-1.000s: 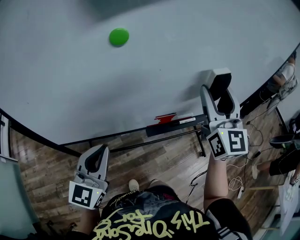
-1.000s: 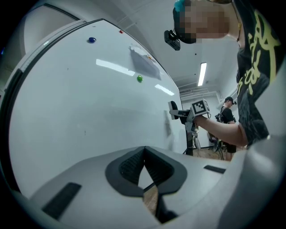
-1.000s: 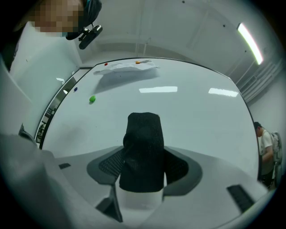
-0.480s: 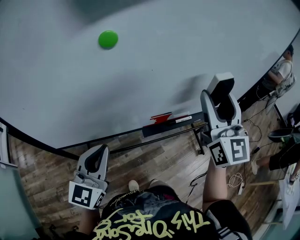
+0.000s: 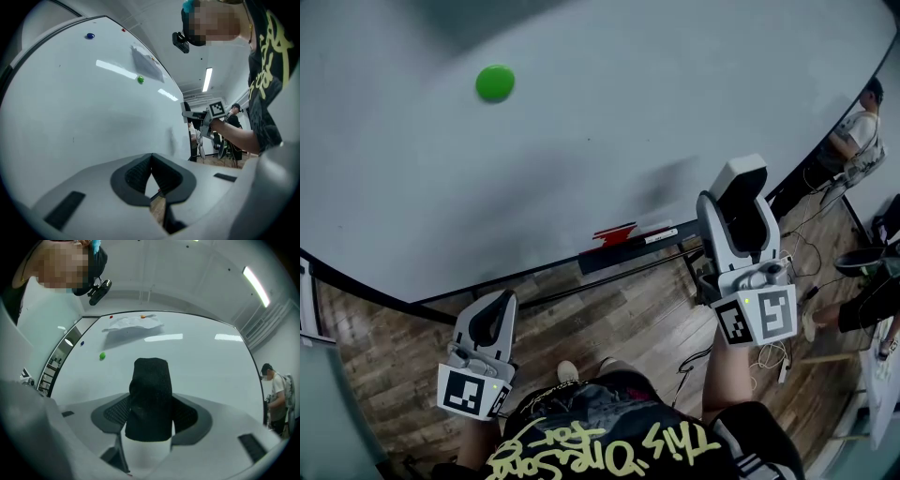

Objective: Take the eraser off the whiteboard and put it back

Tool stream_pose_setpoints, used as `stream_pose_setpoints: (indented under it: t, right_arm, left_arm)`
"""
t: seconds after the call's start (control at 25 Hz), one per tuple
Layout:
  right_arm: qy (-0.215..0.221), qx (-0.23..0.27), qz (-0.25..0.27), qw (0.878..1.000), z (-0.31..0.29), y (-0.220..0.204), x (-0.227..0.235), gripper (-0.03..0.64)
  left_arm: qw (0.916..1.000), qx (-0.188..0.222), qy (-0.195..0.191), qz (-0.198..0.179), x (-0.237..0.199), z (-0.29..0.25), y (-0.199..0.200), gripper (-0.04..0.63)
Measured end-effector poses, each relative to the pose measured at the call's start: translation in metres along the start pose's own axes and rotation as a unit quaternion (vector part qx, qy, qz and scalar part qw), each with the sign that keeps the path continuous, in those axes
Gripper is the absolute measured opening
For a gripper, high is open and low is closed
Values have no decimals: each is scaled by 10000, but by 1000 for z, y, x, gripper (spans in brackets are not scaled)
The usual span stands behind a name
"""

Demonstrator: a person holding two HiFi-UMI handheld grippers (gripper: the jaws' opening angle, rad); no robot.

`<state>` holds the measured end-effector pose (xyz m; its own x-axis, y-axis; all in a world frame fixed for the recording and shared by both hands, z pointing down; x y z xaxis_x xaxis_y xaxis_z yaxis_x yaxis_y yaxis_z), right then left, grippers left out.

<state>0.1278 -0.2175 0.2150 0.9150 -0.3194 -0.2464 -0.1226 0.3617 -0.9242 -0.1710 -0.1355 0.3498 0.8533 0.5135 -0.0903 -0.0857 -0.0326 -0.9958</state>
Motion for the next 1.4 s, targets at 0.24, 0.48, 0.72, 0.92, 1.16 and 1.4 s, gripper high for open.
stream_pose_setpoints:
  t: [0.24, 0.48, 0.72, 0.92, 1.16, 1.4]
  right_arm:
    - [23, -14, -56, 10000, 7, -3, -3, 259]
    - [10, -1, -133, 9999, 13, -4, -5, 259]
    - [31, 0, -144, 9999, 16, -4, -8, 259]
    - [2, -10, -132, 9999, 15, -6, -6, 259]
    - [5, 35, -119, 9999, 14, -2, -6, 259]
    - [19, 37, -123, 9999, 8, -2, -2, 259]
  left_arm:
    - [10000, -27, -72, 24, 4, -5, -4, 8]
    - [10000, -15, -74, 14, 4, -4, -2, 8]
    - [10000, -8, -65, 3, 5, -2, -2, 8]
    - [10000, -10, -79, 7, 4, -4, -2, 8]
    - [10000, -6, -64, -4, 5, -2, -3, 8]
    - [10000, -11, -20, 9, 5, -1, -3, 8]
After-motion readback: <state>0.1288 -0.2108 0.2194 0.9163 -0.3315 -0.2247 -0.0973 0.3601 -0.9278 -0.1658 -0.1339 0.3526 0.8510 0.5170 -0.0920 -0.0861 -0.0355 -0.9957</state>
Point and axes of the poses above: the fingertips, and each gripper's own axes: z backward along the fingers, x to its right, y out of its top, the point moved 3 cm from there along z, backward along the fingers, and after that the axes turned 6 degrees about z, right-handed, at the moved point
